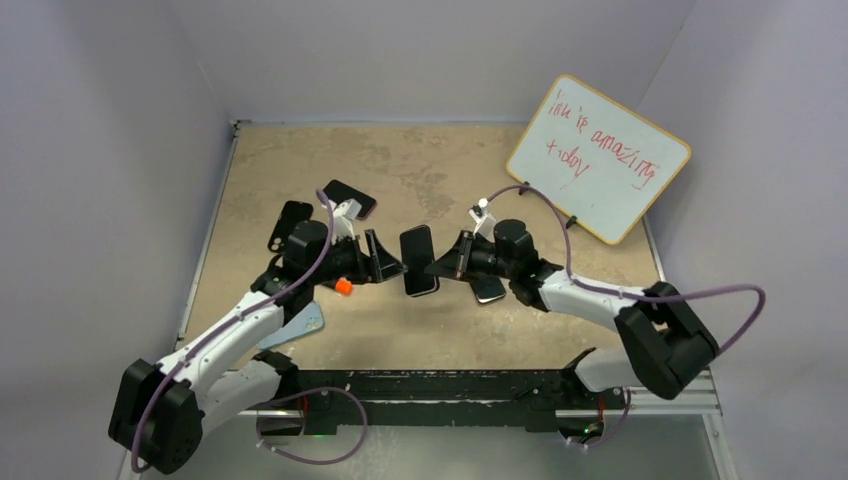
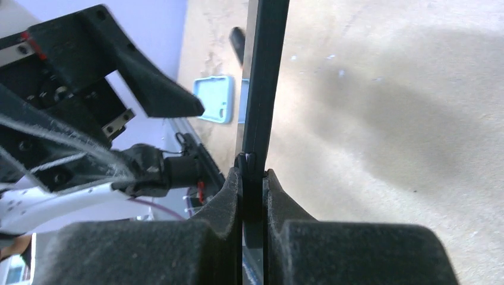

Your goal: Put the phone into the phone case

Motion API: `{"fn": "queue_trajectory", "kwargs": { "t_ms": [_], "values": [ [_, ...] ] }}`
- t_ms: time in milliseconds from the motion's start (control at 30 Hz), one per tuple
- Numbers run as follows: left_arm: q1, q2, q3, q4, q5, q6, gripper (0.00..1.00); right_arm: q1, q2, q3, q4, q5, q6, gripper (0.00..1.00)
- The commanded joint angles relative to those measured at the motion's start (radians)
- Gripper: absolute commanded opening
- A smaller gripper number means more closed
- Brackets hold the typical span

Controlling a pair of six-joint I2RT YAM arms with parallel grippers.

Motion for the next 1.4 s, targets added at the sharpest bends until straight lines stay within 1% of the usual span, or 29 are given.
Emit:
{"fn": "queue_trajectory", "kwargs": {
  "t_ms": [0, 100, 133, 233, 367, 467, 567, 700, 767, 833, 867, 900, 933, 1033, 1100, 1133, 1200, 1233, 1300, 1367],
  "values": [
    [0.018, -0.086, 0.038, -0.040, 0.044, -0.006, 0.75, -0.006, -0.135, -0.024, 0.085, -0.128, 0.007, 0.00],
    [0.026, -0.166, 0.031, -0.016, 0.061, -0.051, 0.83, -0.008, -0.209, -0.040, 0.132, -0.175, 0.017, 0.00],
    [0.029, -0.186, 0.032, 0.015, 0.069, -0.063, 0.85, -0.008, -0.235, -0.041, 0.144, -0.191, 0.012, 0.00],
    [0.037, -0.228, 0.030, 0.065, 0.097, -0.107, 0.87, -0.008, -0.304, -0.043, 0.175, -0.208, 0.026, 0.00],
    [0.039, -0.244, 0.010, 0.205, 0.166, -0.196, 0.88, -0.008, -0.348, -0.033, 0.207, -0.250, 0.069, 0.00],
    [0.040, -0.240, 0.005, 0.291, 0.212, -0.244, 0.86, -0.008, -0.349, -0.046, 0.325, -0.286, 0.139, 0.00],
    [0.040, -0.252, -0.005, 0.356, 0.216, -0.279, 0.83, -0.009, -0.333, -0.054, 0.405, -0.326, 0.205, 0.00],
    [0.039, -0.248, -0.021, 0.417, 0.214, -0.316, 0.73, -0.007, -0.333, -0.075, 0.456, -0.333, 0.239, 0.00],
    [0.039, -0.241, -0.033, 0.437, 0.214, -0.330, 0.65, -0.009, -0.332, -0.081, 0.463, -0.333, 0.244, 0.00],
    [0.039, -0.229, -0.040, 0.444, 0.213, -0.347, 0.52, -0.008, -0.328, -0.088, 0.474, -0.333, 0.251, 0.00],
    [0.039, -0.222, -0.043, 0.448, 0.215, -0.352, 0.48, -0.008, -0.324, -0.091, 0.475, -0.331, 0.255, 0.00],
    [0.039, -0.218, -0.047, 0.455, 0.217, -0.361, 0.39, -0.008, -0.319, -0.093, 0.471, -0.327, 0.258, 0.00],
    [0.039, -0.214, -0.051, 0.463, 0.218, -0.371, 0.34, -0.008, -0.312, -0.094, 0.463, -0.320, 0.266, 0.00],
    [0.039, -0.204, -0.058, 0.463, 0.210, -0.393, 0.19, -0.009, -0.286, -0.082, 0.445, -0.307, 0.280, 0.07],
    [0.039, -0.197, -0.059, 0.449, 0.197, -0.408, 0.03, -0.008, -0.273, -0.071, 0.434, -0.300, 0.280, 0.09],
    [0.039, -0.193, -0.060, 0.442, 0.192, -0.416, 0.00, -0.009, -0.267, -0.068, 0.425, -0.294, 0.281, 0.12],
    [0.039, -0.190, -0.066, 0.444, 0.184, -0.443, 0.00, -0.009, -0.257, -0.066, 0.416, -0.275, 0.283, 0.19],
    [0.039, -0.191, -0.068, 0.449, 0.180, -0.457, 0.00, -0.008, -0.249, -0.068, 0.420, -0.269, 0.283, 0.21],
    [0.039, -0.190, -0.069, 0.448, 0.172, -0.473, 0.00, -0.009, -0.230, -0.075, 0.441, -0.264, 0.296, 0.21],
    [0.039, -0.186, -0.066, 0.446, 0.170, -0.478, 0.00, -0.009, -0.207, -0.082, 0.480, -0.267, 0.319, 0.18]
  ]
}}
